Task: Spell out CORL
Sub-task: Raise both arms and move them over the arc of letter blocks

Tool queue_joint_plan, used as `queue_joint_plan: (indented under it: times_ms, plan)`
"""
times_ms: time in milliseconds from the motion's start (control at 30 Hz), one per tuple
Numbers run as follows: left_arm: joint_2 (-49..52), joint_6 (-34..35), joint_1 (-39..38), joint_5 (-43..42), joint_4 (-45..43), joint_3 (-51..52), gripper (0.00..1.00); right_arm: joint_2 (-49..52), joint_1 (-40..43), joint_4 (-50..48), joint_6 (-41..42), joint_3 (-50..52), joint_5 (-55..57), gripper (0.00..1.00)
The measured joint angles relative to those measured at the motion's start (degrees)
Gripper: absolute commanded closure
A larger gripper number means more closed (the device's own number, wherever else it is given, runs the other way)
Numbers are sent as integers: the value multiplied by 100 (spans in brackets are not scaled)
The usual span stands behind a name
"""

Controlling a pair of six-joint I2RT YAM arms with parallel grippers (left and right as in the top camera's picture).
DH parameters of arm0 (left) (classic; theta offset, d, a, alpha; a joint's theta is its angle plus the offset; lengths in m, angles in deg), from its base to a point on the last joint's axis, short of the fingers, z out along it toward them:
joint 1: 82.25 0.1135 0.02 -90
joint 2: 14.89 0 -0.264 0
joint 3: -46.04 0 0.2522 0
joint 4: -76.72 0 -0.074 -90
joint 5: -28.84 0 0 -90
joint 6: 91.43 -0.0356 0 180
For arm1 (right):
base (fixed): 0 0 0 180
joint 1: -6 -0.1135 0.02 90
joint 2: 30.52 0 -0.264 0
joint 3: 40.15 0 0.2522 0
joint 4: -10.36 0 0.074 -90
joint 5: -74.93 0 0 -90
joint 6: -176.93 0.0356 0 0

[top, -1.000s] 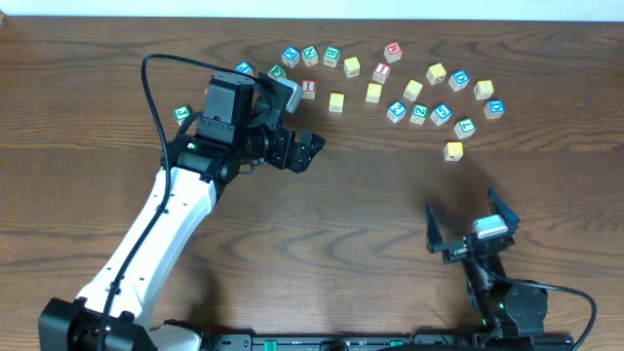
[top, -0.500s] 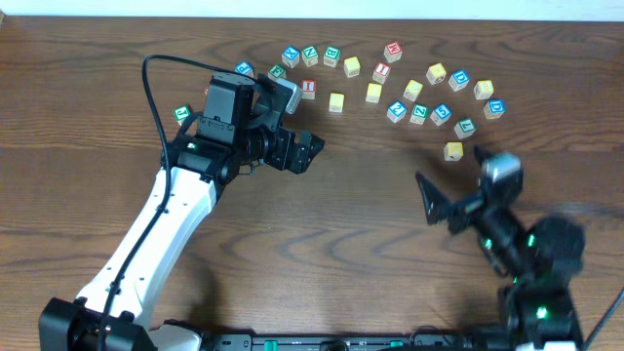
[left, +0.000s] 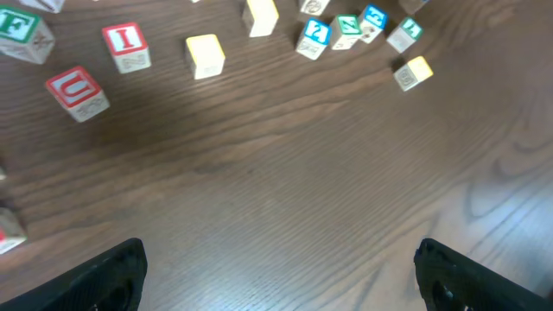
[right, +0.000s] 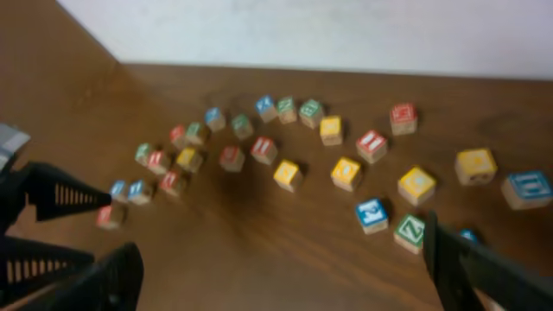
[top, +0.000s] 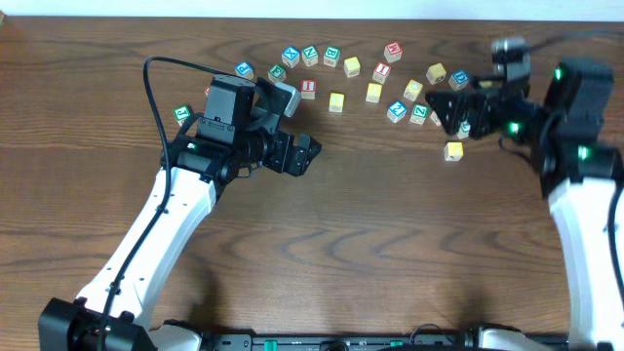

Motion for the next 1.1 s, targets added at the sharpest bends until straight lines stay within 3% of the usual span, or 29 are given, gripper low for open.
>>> queue_joint_plan:
  times_ms: [300, 567, 767, 1100]
  plan:
    - [0, 2, 0, 144, -2, 0, 2, 2603, -142, 2723, -581, -3265, -184, 1]
    - [0, 2, 0, 144, 0, 0, 3, 4485, -890, 4238, -835, -5821, 1646, 1]
    - [0, 2, 0, 144, -4, 0, 2, 5193, -1204, 4157, -855, -6109, 2682, 1]
    - [0, 0, 0, 144, -2, 0, 2, 5877, -1152, 3661, -872, -6109, 3075, 1]
